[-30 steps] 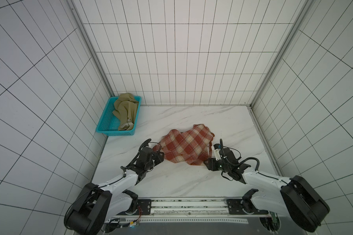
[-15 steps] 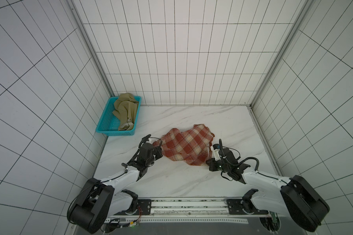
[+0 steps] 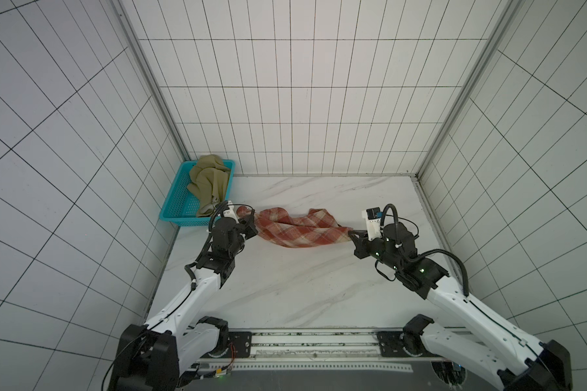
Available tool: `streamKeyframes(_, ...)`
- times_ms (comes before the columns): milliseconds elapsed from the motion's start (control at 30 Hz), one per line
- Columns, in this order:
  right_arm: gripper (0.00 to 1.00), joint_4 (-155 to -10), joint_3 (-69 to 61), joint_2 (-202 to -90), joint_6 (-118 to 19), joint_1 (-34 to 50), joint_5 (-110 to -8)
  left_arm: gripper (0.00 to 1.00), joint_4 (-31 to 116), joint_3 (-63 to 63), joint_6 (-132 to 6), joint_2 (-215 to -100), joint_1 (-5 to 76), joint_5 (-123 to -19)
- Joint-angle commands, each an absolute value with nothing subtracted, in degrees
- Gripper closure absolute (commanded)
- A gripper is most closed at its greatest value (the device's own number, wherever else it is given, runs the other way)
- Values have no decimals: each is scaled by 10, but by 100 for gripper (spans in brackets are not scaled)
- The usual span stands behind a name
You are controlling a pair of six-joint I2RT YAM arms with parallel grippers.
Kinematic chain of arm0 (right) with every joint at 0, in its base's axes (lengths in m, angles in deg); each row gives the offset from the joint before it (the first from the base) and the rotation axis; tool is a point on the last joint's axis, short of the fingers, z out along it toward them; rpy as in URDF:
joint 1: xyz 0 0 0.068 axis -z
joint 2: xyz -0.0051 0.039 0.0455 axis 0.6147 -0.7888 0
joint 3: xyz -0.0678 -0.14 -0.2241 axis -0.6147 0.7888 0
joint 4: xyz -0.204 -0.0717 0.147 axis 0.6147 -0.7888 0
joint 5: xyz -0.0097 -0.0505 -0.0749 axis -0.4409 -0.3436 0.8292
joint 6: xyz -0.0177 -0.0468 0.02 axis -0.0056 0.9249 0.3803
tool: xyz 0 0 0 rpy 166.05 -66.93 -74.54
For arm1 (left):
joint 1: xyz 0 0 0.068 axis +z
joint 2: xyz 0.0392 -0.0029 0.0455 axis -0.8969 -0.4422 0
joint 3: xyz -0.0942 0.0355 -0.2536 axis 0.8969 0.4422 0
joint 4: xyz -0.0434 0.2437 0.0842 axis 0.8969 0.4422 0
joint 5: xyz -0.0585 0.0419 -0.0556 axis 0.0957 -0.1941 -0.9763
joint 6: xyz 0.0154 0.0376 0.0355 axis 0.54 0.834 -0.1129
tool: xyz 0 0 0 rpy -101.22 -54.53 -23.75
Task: Fold and stack skirts
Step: Flatten out the skirt at the center of the table.
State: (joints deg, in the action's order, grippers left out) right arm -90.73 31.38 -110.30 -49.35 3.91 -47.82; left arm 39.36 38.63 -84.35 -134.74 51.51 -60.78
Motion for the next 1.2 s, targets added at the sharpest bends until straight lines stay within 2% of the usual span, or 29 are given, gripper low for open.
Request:
streamKeyframes(0, 100, -961, 223, -1091, -458, 43, -470, 100, 410, 335, -818, -1335, 520, -611)
streamKeyframes(233, 100, -991, 178, -1069, -466, 42, -528, 100, 425, 278, -817, -1311, 520, -638)
streamKeyframes(467, 100, -993, 173, -1060, -475, 42, -544, 100, 443, 192, -812, -1345, 520, -699)
streamKeyframes(633, 100, -986, 208, -1073, -488, 45, -477, 100, 429, 142, -812, -1424, 505, -726)
streamKeyframes(1067, 100, -897, 348, -1118, -566, 132, -504, 100, 348, 46, -819, -1713, 412, -793)
streamKeyframes(1133, 100, -880, 362, -1127, -572, 144, -514, 67, 332, 41, -841, -1726, 420, -817)
streamKeyframes(1167, 100, -874, 367, -1133, -572, 148, -516, 61, 329, 45, -852, -1723, 429, -832)
